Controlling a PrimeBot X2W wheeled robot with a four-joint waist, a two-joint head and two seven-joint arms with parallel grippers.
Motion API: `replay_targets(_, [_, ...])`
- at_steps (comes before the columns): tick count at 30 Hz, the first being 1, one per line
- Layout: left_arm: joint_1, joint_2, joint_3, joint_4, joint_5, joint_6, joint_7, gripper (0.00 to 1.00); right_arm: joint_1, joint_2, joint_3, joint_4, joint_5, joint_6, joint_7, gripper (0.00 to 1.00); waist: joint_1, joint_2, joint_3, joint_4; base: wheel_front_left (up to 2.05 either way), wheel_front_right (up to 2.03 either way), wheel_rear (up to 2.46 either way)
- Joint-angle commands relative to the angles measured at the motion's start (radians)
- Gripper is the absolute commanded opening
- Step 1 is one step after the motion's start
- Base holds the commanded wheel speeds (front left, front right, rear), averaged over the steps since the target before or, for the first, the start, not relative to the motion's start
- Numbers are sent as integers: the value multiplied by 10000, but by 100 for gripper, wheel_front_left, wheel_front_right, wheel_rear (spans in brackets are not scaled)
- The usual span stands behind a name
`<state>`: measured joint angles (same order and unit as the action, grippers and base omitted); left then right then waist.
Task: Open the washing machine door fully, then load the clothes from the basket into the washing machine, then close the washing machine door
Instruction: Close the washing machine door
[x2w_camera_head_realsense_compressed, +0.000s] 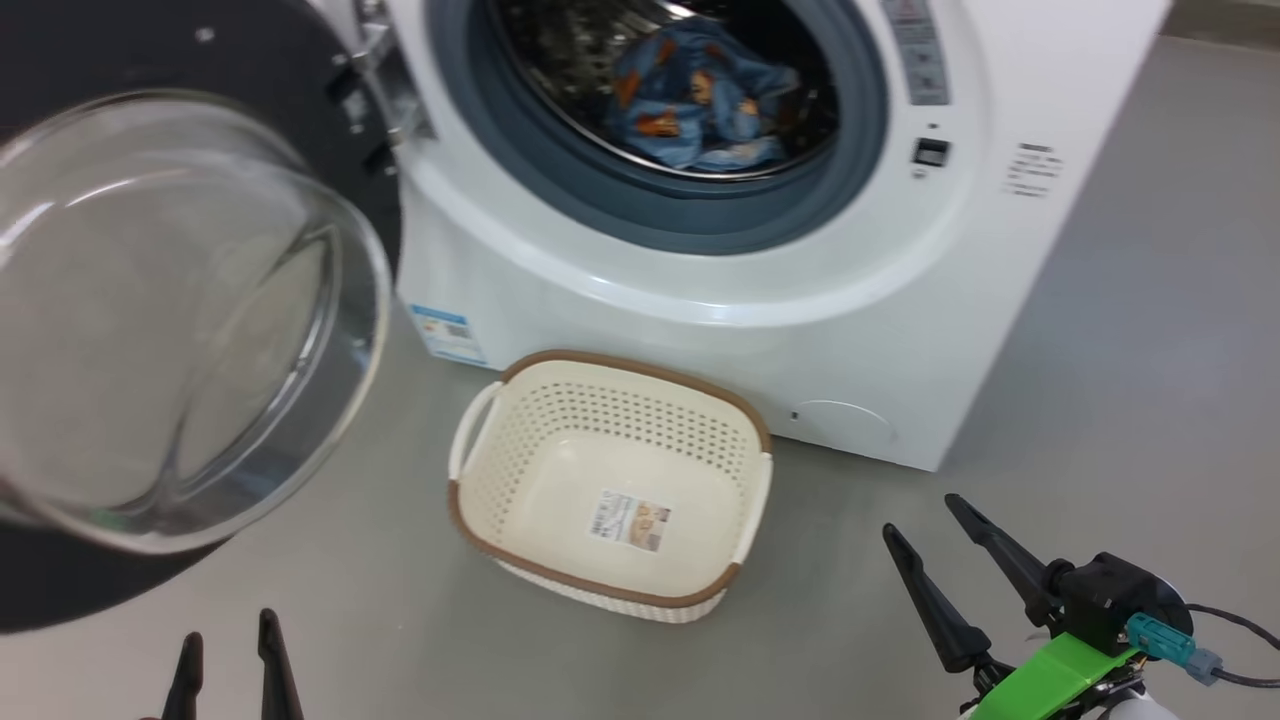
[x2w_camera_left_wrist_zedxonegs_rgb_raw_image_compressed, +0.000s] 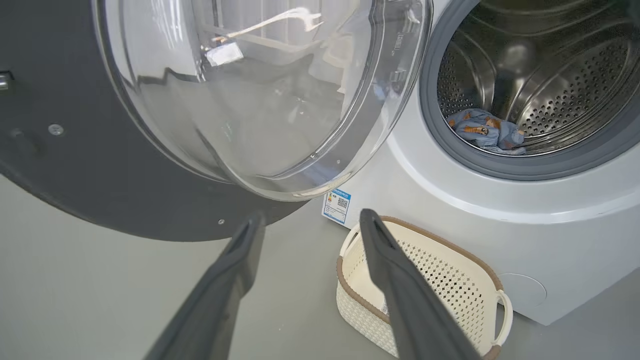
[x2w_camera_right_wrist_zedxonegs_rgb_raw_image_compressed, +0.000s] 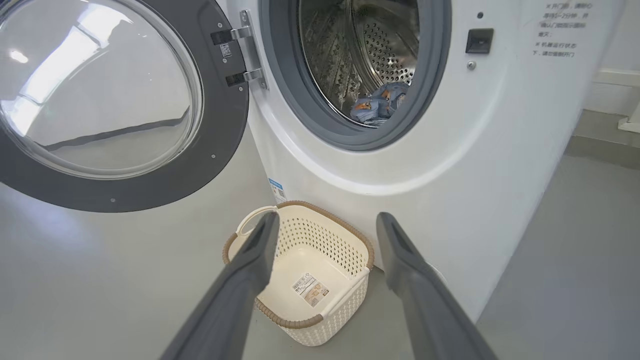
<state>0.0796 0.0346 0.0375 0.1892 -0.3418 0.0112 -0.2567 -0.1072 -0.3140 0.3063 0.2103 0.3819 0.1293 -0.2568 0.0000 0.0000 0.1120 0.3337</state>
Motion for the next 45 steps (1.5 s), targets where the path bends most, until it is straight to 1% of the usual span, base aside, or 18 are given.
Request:
replay_targets(1, [-28,156,256,-235,-62,123,-51,100,-333,-104,184,-182,110,14,-49,100,0,0,-57,824,0,0,0])
replay_targets(8, [112,156,3,-282,-248,360,-51,100,-351,-83,320,-114,140,14,-49,100,0,0,-187,1352,0,0,0])
replay_targets(16, [256,156,-175,-396,-374,510,-51,100,-374,-53,414,-65,180,14,-49,100,0,0,-262,1515,0,0,0])
replay_targets(21, [278,156,-147,-517,-491,464,-51,100,-319,-46,458,-75,205,14,-49,100,0,0,-313,1517,0,0,0])
replay_targets(22, [226,156,-37,-726,-693,329,-51,50,-281,-42,456,-86,214,14,-49,100,0,0,-335,1529,0,0,0])
replay_targets(23, [176,156,69,-869,-804,226,-51,31,-255,-38,438,-93,217,14,-49,100,0,0,-346,1544,0,0,0])
replay_targets(24, [115,156,217,-1034,-822,112,-51,4,-227,-32,410,-103,216,14,-49,100,0,0,-353,1561,0,0,0])
replay_targets(25, [44,156,404,-1228,-764,5,-51,0,-200,-24,376,-117,211,14,-49,100,0,0,-353,1577,0,0,0])
replay_targets(30, [-738,343,1866,-2389,-419,-672,-51,0,-84,19,221,-188,156,14,-49,100,0,0,-317,1572,0,0,0])
replay_targets(31, [-1000,450,2212,-2588,-499,-796,-51,0,-69,27,179,-201,147,14,-49,100,0,0,-301,1564,0,0,0])
replay_targets(32, [-1000,450,2212,-2588,-499,-796,-51,0,-69,27,179,-201,147,14,-49,100,0,0,-301,1564,0,0,0])
replay_targets(34, [-1604,753,2856,-2813,-846,-1025,-51,0,-49,33,108,-224,133,14,-49,100,0,0,-254,1535,0,0,0])
replay_targets(36, [-2290,1251,3435,-2742,-1366,-1204,-51,0,-54,38,74,-240,118,14,-49,100,0,0,-193,1474,0,0,0])
replay_targets(38, [-3024,1780,3853,-2445,-2246,-1326,-51,0,-69,48,42,-262,99,14,-49,100,0,0,-115,1395,0,0,0])
replay_targets(39, [-3725,2475,4115,-2015,-3100,-1379,46,0,-74,63,-6,-278,81,14,-49,100,0,0,-40,1324,0,0,0])
replay_targets(40, [-4084,2814,4241,-1766,-3527,-1392,149,0,-81,67,-29,-288,71,14,-49,100,0,0,11,1285,0,0,0])
replay_targets(43, [-5167,3696,4603,-820,-4848,-1409,651,0,-117,55,-110,-313,43,14,-49,100,0,0,169,1186,0,0,0])
replay_targets(45, [-5902,4145,4808,69,-5888,-1413,1267,0,-156,43,-148,-326,22,14,-49,100,0,0,263,1117,0,0,0])
